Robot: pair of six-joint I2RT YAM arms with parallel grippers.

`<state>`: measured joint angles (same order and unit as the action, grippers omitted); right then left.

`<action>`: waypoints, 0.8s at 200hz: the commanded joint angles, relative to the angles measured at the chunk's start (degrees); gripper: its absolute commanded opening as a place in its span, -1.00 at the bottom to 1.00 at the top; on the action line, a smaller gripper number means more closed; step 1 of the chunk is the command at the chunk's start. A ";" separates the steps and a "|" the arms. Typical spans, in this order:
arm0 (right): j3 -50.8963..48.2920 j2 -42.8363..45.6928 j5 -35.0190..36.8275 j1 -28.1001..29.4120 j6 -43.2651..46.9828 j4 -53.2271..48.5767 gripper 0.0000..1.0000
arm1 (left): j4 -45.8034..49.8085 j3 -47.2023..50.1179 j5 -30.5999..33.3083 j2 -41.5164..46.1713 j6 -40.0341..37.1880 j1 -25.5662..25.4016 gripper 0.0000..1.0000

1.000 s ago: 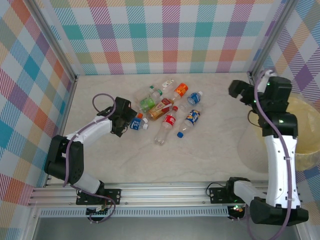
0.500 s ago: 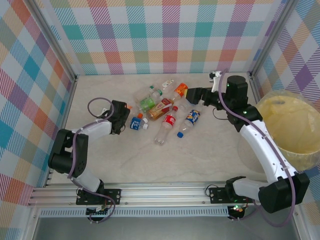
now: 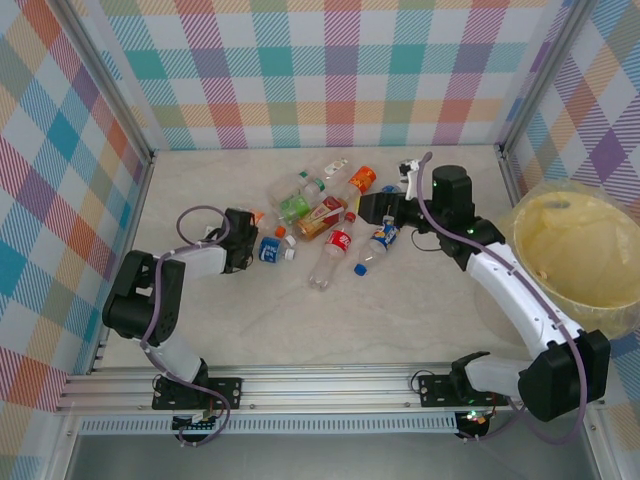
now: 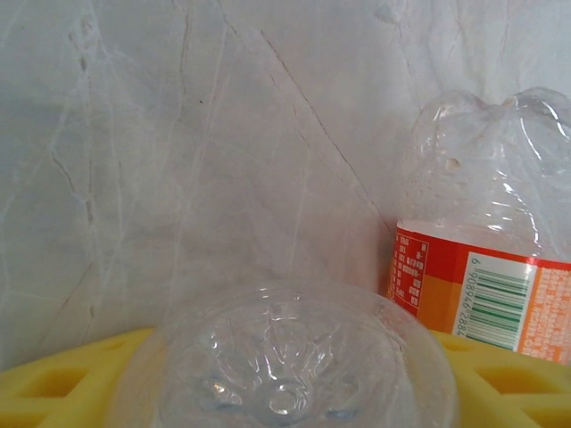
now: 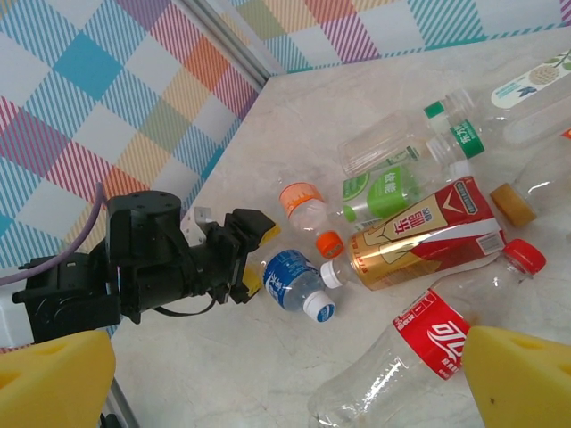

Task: Put the plastic bottles in the bin

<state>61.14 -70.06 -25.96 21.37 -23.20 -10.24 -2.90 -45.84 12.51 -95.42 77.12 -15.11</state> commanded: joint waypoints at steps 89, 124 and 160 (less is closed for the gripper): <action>-1.56 -5.08 -1.58 5.14 1.73 10.35 0.99 | -3.19 -5.51 -1.24 17.63 -29.69 -8.91 0.13; 3.92 -10.11 -8.18 7.40 4.82 4.66 0.99 | -9.38 -8.93 -15.01 16.67 -36.32 -11.64 0.11; 7.18 -13.50 -7.27 10.05 7.11 2.20 0.99 | -14.42 -12.76 -25.97 13.39 -37.57 -12.93 0.09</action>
<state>65.01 -82.41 -30.96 29.98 -19.25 -6.33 -11.33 -55.64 -3.40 -80.09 43.27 -26.85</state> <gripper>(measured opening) 0.996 0.623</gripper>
